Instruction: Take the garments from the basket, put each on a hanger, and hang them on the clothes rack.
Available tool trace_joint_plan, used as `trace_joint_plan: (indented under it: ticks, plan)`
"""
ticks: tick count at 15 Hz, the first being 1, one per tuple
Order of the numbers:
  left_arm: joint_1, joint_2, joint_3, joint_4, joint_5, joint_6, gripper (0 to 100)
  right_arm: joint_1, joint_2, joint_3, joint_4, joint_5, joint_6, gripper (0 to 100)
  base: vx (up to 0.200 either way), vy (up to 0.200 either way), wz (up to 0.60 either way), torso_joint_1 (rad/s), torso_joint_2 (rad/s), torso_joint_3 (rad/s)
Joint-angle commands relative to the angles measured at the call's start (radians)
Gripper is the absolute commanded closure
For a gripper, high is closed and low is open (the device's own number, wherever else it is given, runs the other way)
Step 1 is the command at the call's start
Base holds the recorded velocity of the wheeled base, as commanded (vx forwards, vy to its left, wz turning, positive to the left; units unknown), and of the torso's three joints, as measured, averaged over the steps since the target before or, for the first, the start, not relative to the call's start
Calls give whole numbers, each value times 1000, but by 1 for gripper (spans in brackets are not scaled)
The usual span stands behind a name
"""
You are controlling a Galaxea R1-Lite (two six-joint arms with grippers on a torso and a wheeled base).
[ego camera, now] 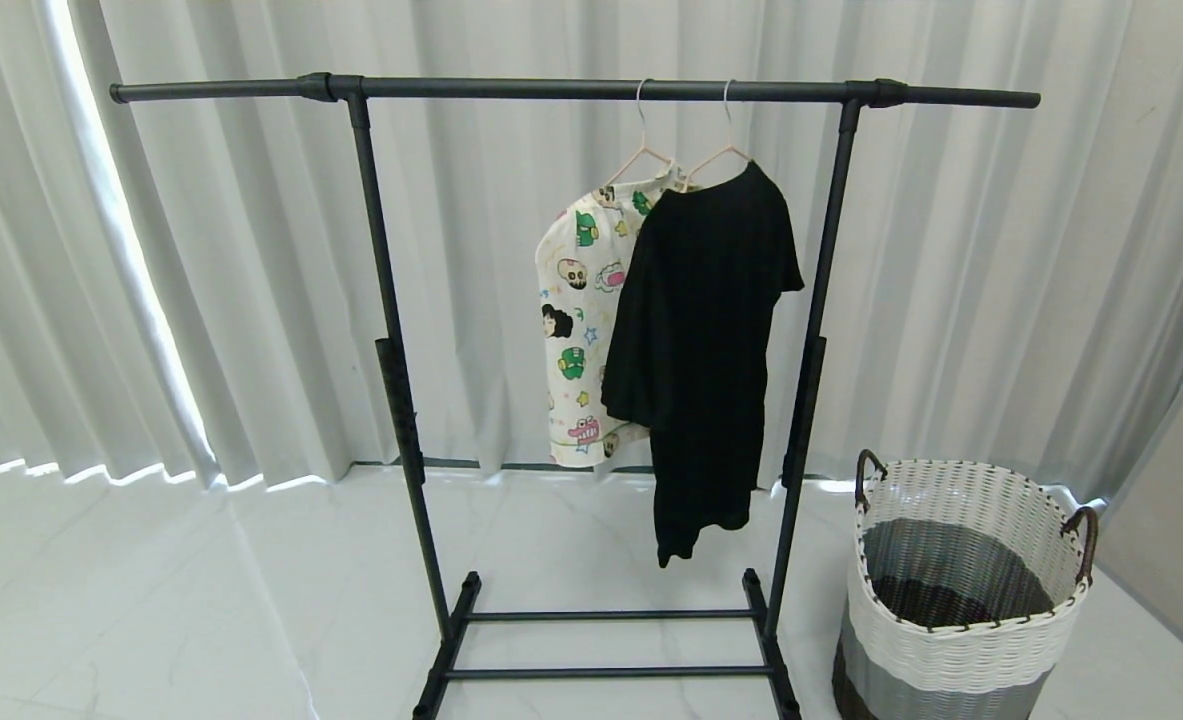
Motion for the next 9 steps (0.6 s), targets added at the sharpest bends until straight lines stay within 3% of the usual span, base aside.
trace_joint_plan:
  ticks: [1, 9]
  plan:
    - [0, 1, 0, -1, 0, 0, 0, 0, 0, 0, 0, 0, 0, 0, 0, 0, 0, 0, 0, 0]
    - [0, 1, 0, -1, 0, 0, 0, 0, 0, 0, 0, 2, -5, 0, 0, 0, 0, 0, 0, 0]
